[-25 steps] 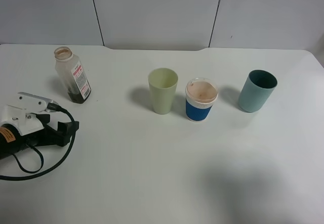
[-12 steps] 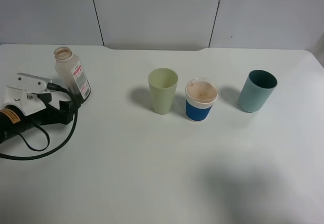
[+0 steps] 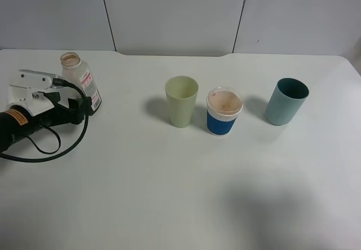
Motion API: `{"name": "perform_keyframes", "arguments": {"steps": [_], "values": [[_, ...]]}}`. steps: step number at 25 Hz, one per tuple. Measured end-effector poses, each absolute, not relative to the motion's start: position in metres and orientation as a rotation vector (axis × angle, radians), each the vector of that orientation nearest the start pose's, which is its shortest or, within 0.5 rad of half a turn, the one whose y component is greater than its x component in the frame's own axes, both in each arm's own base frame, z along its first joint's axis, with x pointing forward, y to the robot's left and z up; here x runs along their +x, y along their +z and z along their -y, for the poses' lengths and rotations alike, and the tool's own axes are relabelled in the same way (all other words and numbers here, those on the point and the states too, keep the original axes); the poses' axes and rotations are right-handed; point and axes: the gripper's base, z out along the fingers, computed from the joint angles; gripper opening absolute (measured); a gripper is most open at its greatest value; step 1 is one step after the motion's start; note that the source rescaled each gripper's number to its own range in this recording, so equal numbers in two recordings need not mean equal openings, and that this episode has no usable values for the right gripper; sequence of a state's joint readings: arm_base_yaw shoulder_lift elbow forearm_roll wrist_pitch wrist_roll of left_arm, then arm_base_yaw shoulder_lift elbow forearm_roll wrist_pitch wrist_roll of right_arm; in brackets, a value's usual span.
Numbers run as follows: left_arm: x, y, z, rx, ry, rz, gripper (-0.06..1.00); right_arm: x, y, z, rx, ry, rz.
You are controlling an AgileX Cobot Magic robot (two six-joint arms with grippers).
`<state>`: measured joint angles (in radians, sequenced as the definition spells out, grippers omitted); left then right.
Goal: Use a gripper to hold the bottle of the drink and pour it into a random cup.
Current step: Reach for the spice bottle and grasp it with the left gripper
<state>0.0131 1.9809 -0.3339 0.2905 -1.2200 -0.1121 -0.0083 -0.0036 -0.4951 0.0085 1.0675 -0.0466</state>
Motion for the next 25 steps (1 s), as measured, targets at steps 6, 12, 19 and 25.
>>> {"name": "perform_keyframes", "arguments": {"steps": [6,12,19,25], "values": [[0.265,0.083,0.023,0.162,-0.279,-1.901,0.82,-0.005,0.275,-0.001,-0.040,-0.024,-2.052],[0.276,0.077,0.034,0.187,-0.318,-1.894,0.82,-0.005,0.275,-0.001,-0.040,-0.024,-2.052],[0.292,0.070,0.049,0.211,-0.359,-1.876,0.82,-0.005,0.275,-0.001,-0.040,-0.024,-2.052],[0.297,0.070,0.048,0.190,-0.353,-1.868,0.78,-0.005,0.275,-0.001,-0.040,-0.024,-2.052]]}}
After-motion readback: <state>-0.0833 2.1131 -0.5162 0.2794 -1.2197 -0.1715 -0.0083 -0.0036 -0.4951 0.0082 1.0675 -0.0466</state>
